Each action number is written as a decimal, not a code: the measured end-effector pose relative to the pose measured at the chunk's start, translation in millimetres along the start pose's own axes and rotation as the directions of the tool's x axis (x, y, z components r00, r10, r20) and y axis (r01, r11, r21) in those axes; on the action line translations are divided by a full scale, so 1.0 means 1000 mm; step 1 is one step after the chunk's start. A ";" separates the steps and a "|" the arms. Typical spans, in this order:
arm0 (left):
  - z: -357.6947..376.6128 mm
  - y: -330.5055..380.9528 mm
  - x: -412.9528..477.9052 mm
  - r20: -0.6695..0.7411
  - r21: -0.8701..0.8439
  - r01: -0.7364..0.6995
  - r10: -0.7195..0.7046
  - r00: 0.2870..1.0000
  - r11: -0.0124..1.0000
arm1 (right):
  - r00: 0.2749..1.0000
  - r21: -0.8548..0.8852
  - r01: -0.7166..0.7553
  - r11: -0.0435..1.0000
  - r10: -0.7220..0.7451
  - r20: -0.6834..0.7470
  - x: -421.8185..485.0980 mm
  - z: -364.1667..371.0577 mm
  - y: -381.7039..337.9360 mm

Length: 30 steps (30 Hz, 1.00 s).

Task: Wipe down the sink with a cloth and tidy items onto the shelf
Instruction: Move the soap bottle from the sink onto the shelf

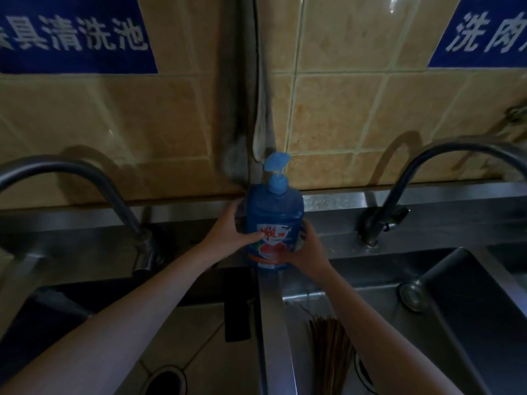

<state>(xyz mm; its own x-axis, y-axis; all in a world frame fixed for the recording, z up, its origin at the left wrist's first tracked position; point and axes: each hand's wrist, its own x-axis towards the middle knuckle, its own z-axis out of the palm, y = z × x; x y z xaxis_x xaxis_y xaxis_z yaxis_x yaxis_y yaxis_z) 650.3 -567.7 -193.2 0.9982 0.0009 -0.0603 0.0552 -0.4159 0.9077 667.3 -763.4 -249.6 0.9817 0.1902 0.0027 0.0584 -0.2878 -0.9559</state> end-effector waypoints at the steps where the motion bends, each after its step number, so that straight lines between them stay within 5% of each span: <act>1: 0.002 -0.001 0.002 0.005 -0.009 -0.014 0.014 1.000 1.000 | 1.000 0.011 0.004 1.000 -0.004 0.013 0.004 0.000 0.002; 14: 0.015 -0.010 0.008 0.005 -0.079 -0.082 0.083 0.997 0.993 | 0.994 0.113 0.039 0.993 -0.050 0.095 0.010 0.008 0.008; 30: -0.059 0.041 -0.069 -0.237 -0.102 -0.176 0.148 0.960 0.979 | 0.969 0.188 0.185 0.965 -0.211 0.129 -0.037 0.031 -0.081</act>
<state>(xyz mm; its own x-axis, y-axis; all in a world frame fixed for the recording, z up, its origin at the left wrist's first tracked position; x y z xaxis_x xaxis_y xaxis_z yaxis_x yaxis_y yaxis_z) 585.1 -531.3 -127.7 0.9724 0.1548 0.1745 -0.1190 -0.3145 0.9418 621.1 -718.1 -181.2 0.9155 0.3664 0.1662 0.2037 -0.0659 -0.9768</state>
